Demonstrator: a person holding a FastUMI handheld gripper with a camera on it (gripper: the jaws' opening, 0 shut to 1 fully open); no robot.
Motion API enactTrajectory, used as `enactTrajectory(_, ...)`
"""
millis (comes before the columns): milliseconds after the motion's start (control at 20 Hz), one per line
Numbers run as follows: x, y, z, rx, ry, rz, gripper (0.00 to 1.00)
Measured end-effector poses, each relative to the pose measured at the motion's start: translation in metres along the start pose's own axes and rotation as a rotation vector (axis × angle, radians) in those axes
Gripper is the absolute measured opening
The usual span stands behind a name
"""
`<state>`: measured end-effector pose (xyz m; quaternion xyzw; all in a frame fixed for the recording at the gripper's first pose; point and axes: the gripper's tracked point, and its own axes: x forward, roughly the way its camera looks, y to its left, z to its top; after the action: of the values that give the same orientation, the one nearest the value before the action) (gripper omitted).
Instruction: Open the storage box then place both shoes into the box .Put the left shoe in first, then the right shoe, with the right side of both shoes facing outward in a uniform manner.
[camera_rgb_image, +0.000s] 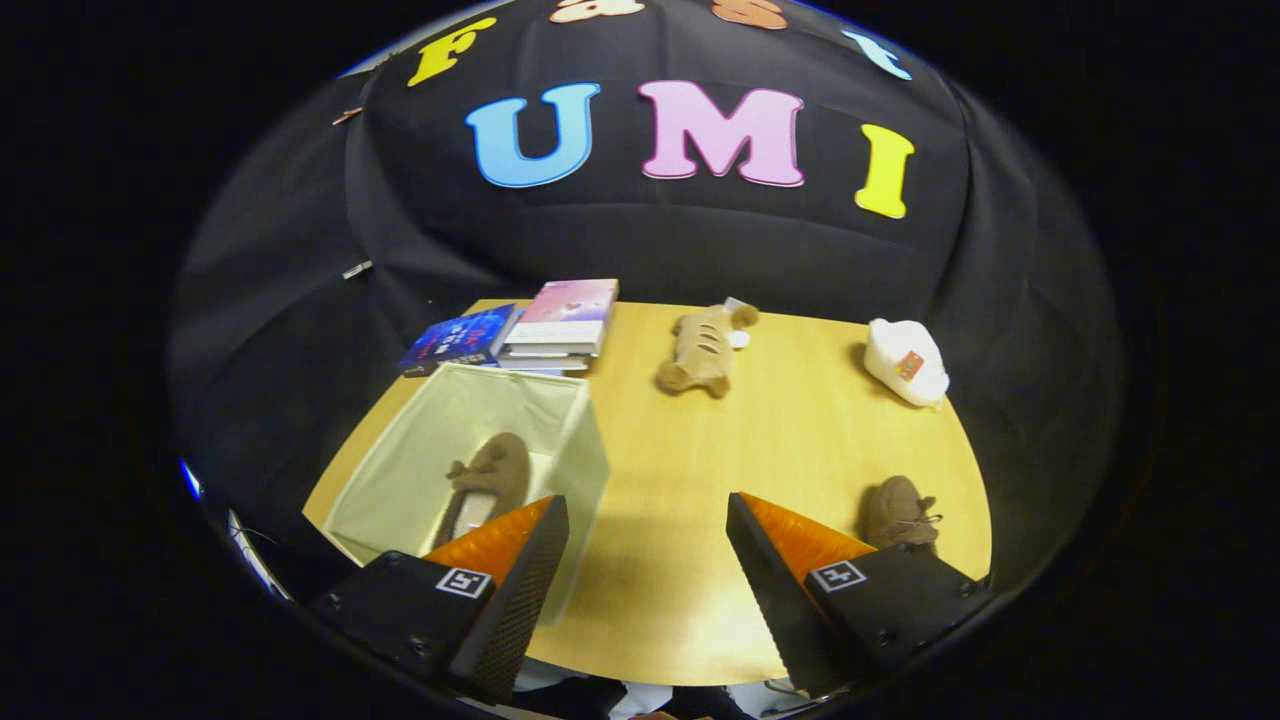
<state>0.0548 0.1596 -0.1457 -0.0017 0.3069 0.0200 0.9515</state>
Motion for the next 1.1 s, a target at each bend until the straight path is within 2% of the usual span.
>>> enactTrajectory(250, -0.006, -0.113, -0.028, 0.085, 0.047, -0.11, 0.99)
enactTrajectory(550, -0.003, -0.232, -0.081, 0.081, 0.128, -0.207, 0.99)
enactTrajectory(900, 0.029, -0.309, -0.136, 0.076, 0.25, -0.214, 0.99)
enactTrajectory(1100, 0.06, -0.322, -0.155, 0.156, 0.308, -0.209, 0.99)
